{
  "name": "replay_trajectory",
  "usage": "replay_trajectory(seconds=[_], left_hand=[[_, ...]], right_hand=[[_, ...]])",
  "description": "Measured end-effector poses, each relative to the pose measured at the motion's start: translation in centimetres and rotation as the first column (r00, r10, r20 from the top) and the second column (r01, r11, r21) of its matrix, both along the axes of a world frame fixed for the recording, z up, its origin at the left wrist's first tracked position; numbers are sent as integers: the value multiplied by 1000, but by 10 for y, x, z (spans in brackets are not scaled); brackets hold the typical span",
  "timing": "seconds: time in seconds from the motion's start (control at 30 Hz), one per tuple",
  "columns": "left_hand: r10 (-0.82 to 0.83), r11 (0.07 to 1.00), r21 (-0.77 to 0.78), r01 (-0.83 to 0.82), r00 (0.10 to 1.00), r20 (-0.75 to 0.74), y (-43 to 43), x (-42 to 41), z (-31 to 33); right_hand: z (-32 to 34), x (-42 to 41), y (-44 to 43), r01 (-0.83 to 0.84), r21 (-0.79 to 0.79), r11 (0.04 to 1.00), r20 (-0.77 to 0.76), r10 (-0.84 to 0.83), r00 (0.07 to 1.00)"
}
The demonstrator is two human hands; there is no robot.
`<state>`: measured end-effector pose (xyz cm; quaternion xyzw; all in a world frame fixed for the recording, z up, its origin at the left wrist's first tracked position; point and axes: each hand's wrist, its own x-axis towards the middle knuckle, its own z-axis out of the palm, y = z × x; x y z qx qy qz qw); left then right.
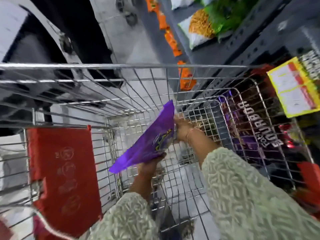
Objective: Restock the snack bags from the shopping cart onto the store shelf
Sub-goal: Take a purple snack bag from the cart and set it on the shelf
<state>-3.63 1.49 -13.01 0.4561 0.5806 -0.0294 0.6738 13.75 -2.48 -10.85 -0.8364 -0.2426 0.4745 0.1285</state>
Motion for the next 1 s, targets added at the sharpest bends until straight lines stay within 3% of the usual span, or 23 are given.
replay_trajectory(seconds=[0.07,0.13,0.17,0.23,0.37,0.5,0.63,0.7,0.87,1.0], left_hand=[[-25,997,74,17,994,109,5,6,2],[-65,986,158,47,992,110,10,9,11],[-97,975,207,74,990,104,13,9,18],[-151,971,213,112,973,176,17,7,34],[-323,943,187,274,890,322,19,16,91],[-468,884,236,404,760,451,7,27,166],[-626,779,374,504,582,519,-34,32,231],[-685,723,424,545,492,537,-56,34,257],[-807,527,517,675,204,555,-130,56,314],[-844,399,562,725,51,534,-205,93,341]], right_hand=[[-4,-2,5,-80,12,997,-29,80,996],[3,-3,-1,-138,50,989,-1,139,990],[13,-4,-6,-131,56,990,-62,134,989],[29,-6,-24,71,30,997,-120,-67,991],[98,-18,-72,340,256,905,-171,-304,937],[179,-48,-128,567,502,653,-324,-466,824],[238,-81,-192,513,688,514,-148,-592,792],[258,-95,-223,500,758,420,-138,-645,751],[286,-128,-308,500,850,167,-176,-805,567],[293,-133,-371,448,894,1,-208,-885,416]])
